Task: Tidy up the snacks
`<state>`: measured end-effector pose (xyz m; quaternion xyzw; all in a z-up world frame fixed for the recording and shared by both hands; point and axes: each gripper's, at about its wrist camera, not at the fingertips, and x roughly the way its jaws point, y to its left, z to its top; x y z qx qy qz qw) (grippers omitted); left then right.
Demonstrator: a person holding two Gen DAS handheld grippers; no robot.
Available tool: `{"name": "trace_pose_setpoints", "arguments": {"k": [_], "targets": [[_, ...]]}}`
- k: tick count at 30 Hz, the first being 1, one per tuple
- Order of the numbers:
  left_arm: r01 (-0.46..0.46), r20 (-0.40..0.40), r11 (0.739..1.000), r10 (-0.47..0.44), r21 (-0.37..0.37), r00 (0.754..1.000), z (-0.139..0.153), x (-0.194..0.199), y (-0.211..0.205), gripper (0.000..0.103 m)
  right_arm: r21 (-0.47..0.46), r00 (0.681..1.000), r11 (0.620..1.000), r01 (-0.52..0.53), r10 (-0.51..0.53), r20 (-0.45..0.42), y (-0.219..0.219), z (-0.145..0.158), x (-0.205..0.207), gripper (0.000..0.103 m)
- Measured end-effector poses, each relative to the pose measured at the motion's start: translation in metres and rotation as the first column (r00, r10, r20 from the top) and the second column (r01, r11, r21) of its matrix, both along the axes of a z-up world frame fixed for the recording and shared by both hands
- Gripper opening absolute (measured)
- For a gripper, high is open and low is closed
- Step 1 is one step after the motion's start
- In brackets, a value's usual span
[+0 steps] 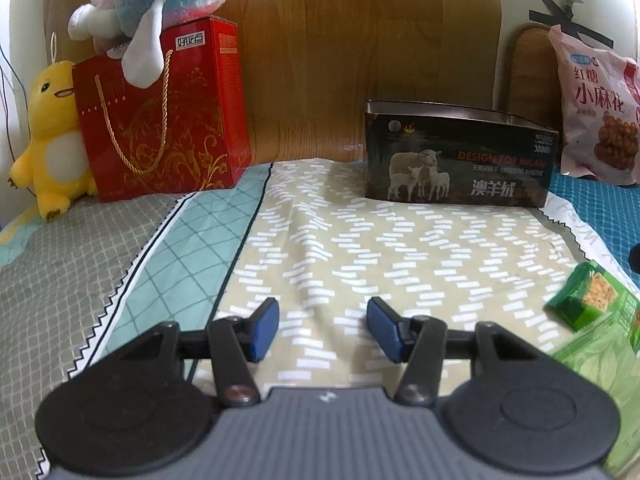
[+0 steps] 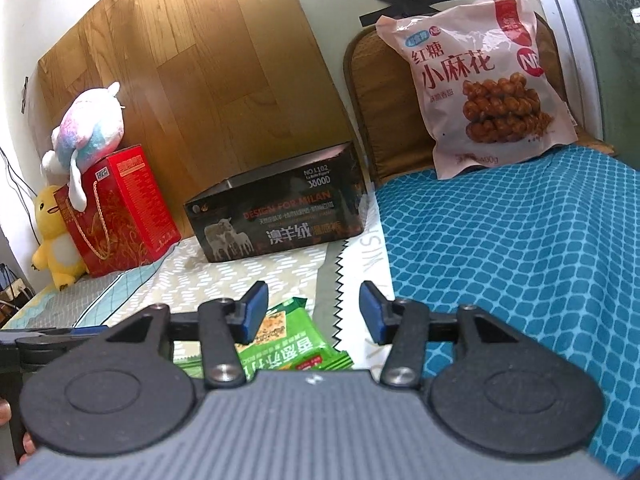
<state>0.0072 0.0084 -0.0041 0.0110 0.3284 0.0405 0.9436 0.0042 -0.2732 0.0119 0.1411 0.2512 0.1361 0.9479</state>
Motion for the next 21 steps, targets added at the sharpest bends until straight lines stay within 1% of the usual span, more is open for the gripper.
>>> {"name": "trace_pose_setpoints", "arguments": {"k": [3, 7, 11, 21], "targets": [[0.001, 0.002, 1.0, -0.001, 0.002, 1.0, 0.0, 0.0001, -0.0003, 0.051, -0.002, 1.0, 1.0, 0.0, 0.0, 0.003, -0.0001, -0.0001, 0.0, 0.058], [0.001, -0.002, 1.0, -0.001, -0.01, 1.0, -0.0001, 0.0007, 0.0016, 0.052, -0.005, 1.0, 1.0, 0.0, 0.0, -0.001, 0.0006, -0.0004, -0.0003, 0.058], [0.003, -0.004, 1.0, -0.003, -0.01, 1.0, -0.0001, 0.0006, 0.0008, 0.055, -0.007, 1.0, 1.0, 0.002, -0.002, -0.004, 0.0011, -0.0003, 0.0004, 0.058], [0.014, -0.01, 1.0, -0.015, -0.028, 1.0, -0.0006, 0.0011, 0.0021, 0.057, -0.013, 1.0, 1.0, -0.004, 0.004, -0.013, 0.0018, 0.0001, 0.0017, 0.06]]}}
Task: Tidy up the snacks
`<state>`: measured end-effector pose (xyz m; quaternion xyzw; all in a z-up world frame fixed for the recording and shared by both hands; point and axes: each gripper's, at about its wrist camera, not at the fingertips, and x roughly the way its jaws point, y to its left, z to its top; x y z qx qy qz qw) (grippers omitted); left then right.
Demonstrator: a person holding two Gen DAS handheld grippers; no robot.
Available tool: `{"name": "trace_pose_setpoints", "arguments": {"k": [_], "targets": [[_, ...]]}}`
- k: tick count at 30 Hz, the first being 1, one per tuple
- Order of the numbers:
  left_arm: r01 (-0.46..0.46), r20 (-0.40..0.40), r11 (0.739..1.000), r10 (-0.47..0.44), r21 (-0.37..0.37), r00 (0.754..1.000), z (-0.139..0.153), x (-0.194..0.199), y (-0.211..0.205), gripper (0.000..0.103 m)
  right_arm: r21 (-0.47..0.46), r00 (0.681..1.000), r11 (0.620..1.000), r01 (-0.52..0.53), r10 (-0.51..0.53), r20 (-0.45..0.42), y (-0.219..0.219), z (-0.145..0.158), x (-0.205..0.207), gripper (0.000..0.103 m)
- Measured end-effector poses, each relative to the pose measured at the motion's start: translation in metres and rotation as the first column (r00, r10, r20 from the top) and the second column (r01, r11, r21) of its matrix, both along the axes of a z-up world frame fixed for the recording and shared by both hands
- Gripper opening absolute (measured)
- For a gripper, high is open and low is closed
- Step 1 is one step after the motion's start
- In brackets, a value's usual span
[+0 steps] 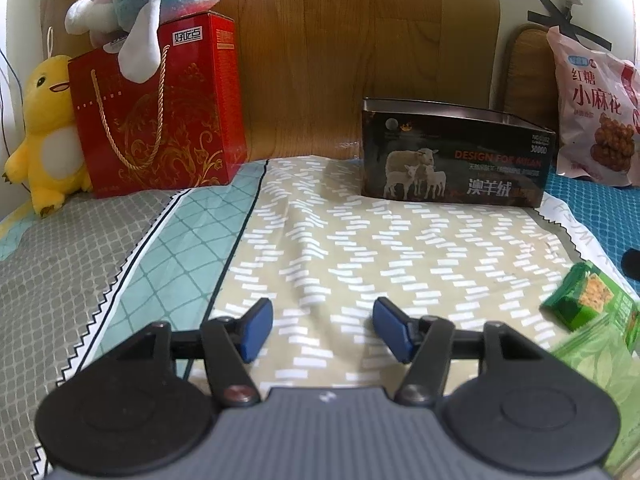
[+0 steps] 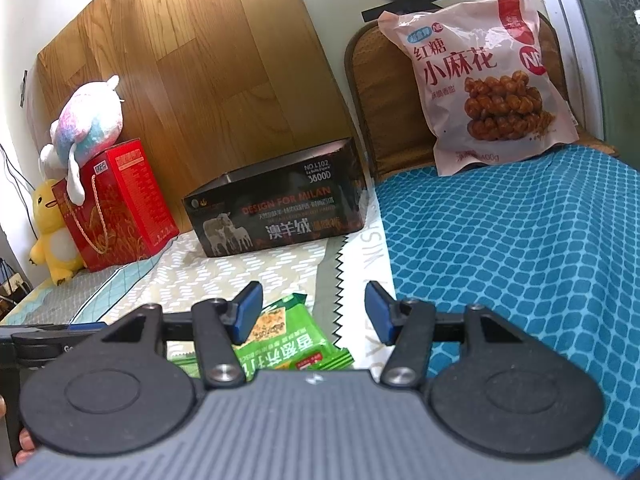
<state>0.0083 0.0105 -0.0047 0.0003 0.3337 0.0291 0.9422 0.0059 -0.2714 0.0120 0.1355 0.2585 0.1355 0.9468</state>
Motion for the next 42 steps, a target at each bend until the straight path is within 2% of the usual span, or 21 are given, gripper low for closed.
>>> {"name": "trace_pose_setpoints", "arguments": {"k": [5, 9, 13, 17, 42], "targets": [[0.009, -0.001, 1.0, -0.009, -0.008, 1.0, -0.0001, -0.0002, -0.0002, 0.06, 0.001, 1.0, 1.0, 0.003, -0.003, 0.004, 0.0004, 0.0005, -0.0003, 0.063], [0.017, 0.008, 1.0, -0.017, -0.006, 1.0, 0.0009, -0.0011, -0.001, 0.073, 0.0, 1.0, 1.0, 0.004, -0.004, 0.005, 0.0007, 0.0007, -0.0008, 0.064], [0.033, 0.02, 0.999, -0.033, 0.014, 0.999, 0.0016, -0.0029, -0.004, 0.075, -0.002, 1.0, 1.0, 0.006, -0.006, 0.013, 0.0003, 0.0014, -0.0011, 0.07], [0.042, 0.034, 0.999, -0.042, 0.02, 0.999, 0.0025, -0.004, -0.0044, 0.083, -0.002, 1.0, 1.0, 0.005, -0.005, 0.016, 0.0004, 0.0015, -0.0016, 0.07], [0.048, 0.041, 0.999, -0.049, 0.027, 0.998, 0.0028, -0.0059, -0.0054, 0.085, -0.004, 1.0, 1.0, 0.005, -0.005, 0.021, 0.0034, 0.0032, -0.0023, 0.074]]}}
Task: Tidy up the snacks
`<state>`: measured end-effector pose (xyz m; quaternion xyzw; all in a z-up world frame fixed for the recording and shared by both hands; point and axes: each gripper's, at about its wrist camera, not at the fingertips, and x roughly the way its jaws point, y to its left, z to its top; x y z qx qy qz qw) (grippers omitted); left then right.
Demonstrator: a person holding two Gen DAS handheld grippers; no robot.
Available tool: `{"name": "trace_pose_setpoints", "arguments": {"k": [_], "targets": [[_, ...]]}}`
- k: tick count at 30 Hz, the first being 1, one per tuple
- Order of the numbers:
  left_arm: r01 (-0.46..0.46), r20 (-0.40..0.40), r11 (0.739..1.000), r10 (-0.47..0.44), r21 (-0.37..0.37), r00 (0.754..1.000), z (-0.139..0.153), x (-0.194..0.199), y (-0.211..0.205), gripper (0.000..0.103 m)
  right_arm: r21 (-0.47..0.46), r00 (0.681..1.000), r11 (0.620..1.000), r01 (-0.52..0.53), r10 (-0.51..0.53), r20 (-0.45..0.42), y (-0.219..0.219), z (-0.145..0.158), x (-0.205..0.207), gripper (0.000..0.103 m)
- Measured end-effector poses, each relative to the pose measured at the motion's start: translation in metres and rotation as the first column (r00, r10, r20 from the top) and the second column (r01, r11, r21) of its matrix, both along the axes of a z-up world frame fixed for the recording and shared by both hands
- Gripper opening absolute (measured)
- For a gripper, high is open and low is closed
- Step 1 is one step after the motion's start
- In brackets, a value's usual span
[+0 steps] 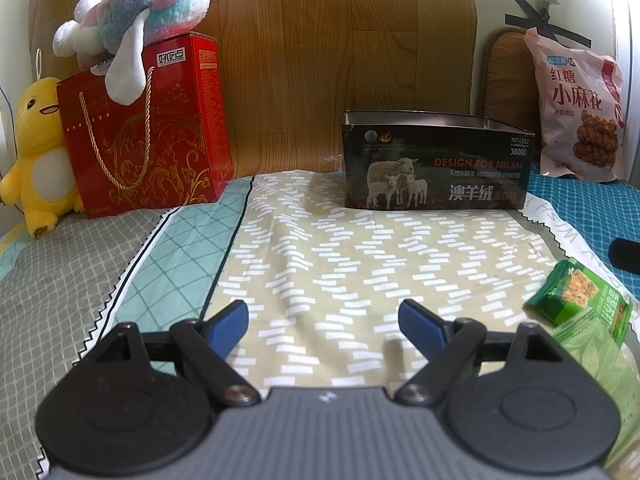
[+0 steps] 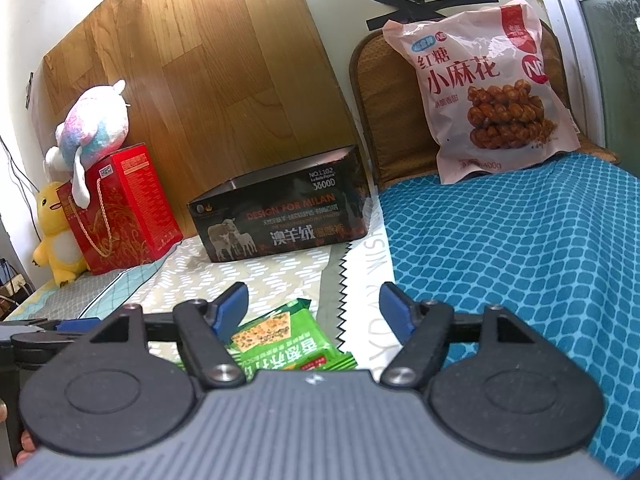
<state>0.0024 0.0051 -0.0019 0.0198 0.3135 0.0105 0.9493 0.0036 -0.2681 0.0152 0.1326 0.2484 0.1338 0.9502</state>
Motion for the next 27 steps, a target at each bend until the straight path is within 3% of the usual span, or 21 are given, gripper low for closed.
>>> {"name": "trace_pose_setpoints", "arguments": {"k": [6, 18, 21, 24, 25, 27], "targets": [[0.001, -0.004, 1.0, -0.001, -0.012, 1.0, -0.001, 0.001, 0.002, 0.085, -0.011, 1.0, 0.999, -0.03, 0.03, 0.004, 0.003, 0.0, 0.001, 0.074], [-0.006, 0.01, 0.999, 0.007, -0.043, 1.0, 0.0, 0.0, 0.004, 0.085, 0.056, 1.0, 0.998, -0.021, 0.021, 0.006, -0.006, -0.001, 0.001, 0.074], [-0.007, 0.014, 0.999, 0.008, -0.048, 1.0, 0.001, -0.001, 0.005, 0.085, 0.096, 0.999, 0.995, -0.022, 0.025, -0.032, -0.014, 0.0, 0.001, 0.074], [-0.005, 0.022, 0.999, 0.006, -0.045, 1.0, 0.001, -0.002, 0.004, 0.085, 0.216, 0.981, 0.969, -0.121, 0.15, -0.121, -0.028, 0.0, -0.015, 0.073], [-0.001, 0.023, 0.999, 0.003, -0.043, 1.0, 0.001, -0.003, 0.004, 0.085, 0.221, 0.973, 0.961, -0.166, 0.195, -0.119, -0.028, 0.001, -0.027, 0.073], [0.004, 0.025, 0.999, -0.003, -0.042, 1.0, 0.002, -0.003, 0.003, 0.085, 0.136, 0.96, 0.962, -0.237, 0.253, -0.116, -0.018, 0.005, -0.048, 0.074]]}}
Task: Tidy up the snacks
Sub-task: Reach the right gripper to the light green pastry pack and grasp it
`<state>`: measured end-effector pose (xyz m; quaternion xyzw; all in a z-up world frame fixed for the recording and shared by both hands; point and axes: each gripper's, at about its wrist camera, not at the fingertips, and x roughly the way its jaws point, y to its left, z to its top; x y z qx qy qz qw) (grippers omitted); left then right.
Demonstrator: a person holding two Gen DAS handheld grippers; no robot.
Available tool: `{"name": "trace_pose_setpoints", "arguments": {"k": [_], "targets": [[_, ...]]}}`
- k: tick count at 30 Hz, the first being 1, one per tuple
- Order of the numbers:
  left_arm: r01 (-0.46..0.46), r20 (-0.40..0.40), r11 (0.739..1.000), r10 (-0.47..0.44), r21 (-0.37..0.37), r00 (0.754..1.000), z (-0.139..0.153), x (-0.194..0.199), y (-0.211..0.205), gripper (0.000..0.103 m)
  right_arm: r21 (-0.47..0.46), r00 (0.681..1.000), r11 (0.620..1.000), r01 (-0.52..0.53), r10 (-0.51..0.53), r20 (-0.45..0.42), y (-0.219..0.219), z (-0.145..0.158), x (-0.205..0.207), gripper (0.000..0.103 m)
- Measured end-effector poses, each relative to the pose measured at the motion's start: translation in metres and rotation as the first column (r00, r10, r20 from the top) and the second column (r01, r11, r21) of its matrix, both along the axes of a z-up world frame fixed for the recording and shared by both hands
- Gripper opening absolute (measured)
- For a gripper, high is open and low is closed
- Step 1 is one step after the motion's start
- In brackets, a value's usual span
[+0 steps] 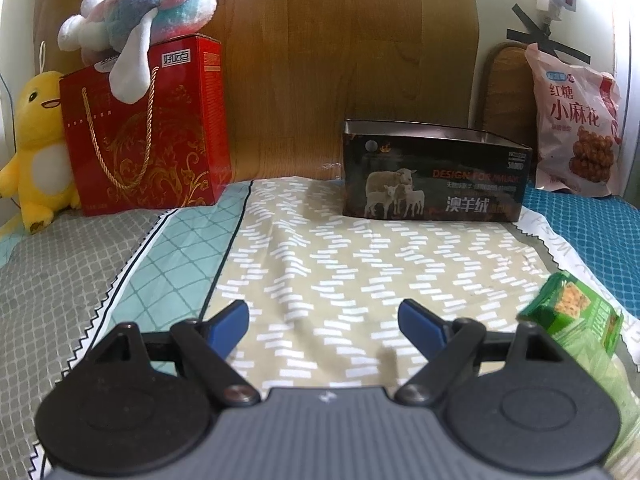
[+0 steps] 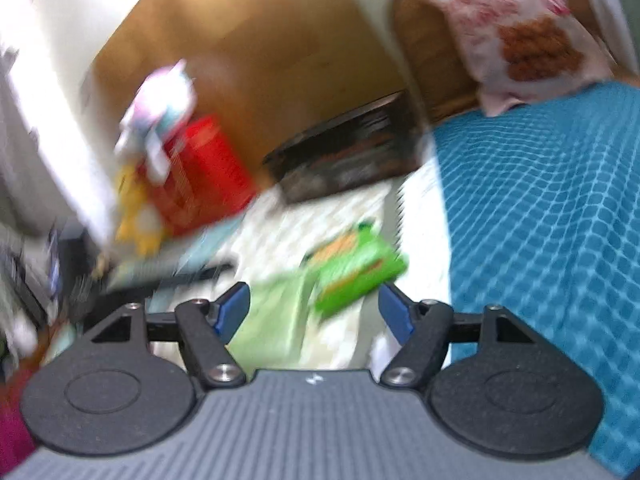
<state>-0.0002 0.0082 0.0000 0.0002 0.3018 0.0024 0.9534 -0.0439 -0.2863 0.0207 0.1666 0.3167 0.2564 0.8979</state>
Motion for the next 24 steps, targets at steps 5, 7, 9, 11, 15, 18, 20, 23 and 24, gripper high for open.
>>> {"name": "trace_pose_setpoints", "arguments": {"k": [5, 7, 9, 11, 15, 18, 20, 23, 24], "targets": [[0.002, 0.003, 1.0, -0.002, 0.003, 1.0, 0.0, 0.0, -0.001, 0.085, -0.245, 0.99, 0.966, -0.082, 0.108, 0.093, 0.051, 0.002, -0.027, 0.075], [0.0, 0.008, 1.0, 0.0, 0.004, 1.0, 0.0, -0.001, 0.0, 0.085, -0.301, 0.985, 0.947, -0.113, 0.147, 0.093, 0.07, 0.0, -0.026, 0.075], [0.001, 0.014, 1.0, -0.002, 0.006, 1.0, 0.0, -0.003, -0.001, 0.085, -0.375, 0.981, 0.917, -0.134, 0.177, 0.082, 0.085, -0.006, -0.021, 0.072], [0.005, 0.021, 1.0, -0.006, 0.007, 1.0, 0.0, -0.004, -0.001, 0.085, -0.438, 0.982, 0.891, -0.118, 0.17, 0.083, 0.089, -0.008, -0.017, 0.066], [0.011, 0.029, 1.0, -0.011, -0.001, 1.0, 0.001, -0.005, 0.0, 0.09, -0.458, 0.991, 0.889, -0.011, 0.072, 0.116, 0.056, -0.001, -0.011, 0.067], [0.019, 0.033, 1.0, -0.019, -0.009, 0.999, 0.002, -0.006, 0.0, 0.09, -0.505, 0.979, 0.851, 0.147, -0.053, 0.196, 0.035, 0.002, -0.015, 0.068], [0.035, 0.036, 0.999, -0.034, -0.021, 0.999, 0.003, -0.007, 0.0, 0.09, -0.478, 0.978, 0.865, 0.155, -0.066, 0.199, 0.022, 0.006, -0.017, 0.068], [0.087, 0.023, 0.993, -0.086, -0.081, 0.996, 0.012, -0.011, -0.006, 0.082, -0.467, 0.979, 0.872, 0.148, -0.063, 0.193, 0.012, 0.009, -0.02, 0.07], [0.134, 0.021, 0.984, -0.133, -0.121, 0.991, 0.018, -0.012, -0.01, 0.081, -0.473, 0.979, 0.868, 0.15, -0.064, 0.192, 0.01, 0.009, -0.021, 0.07]]}}
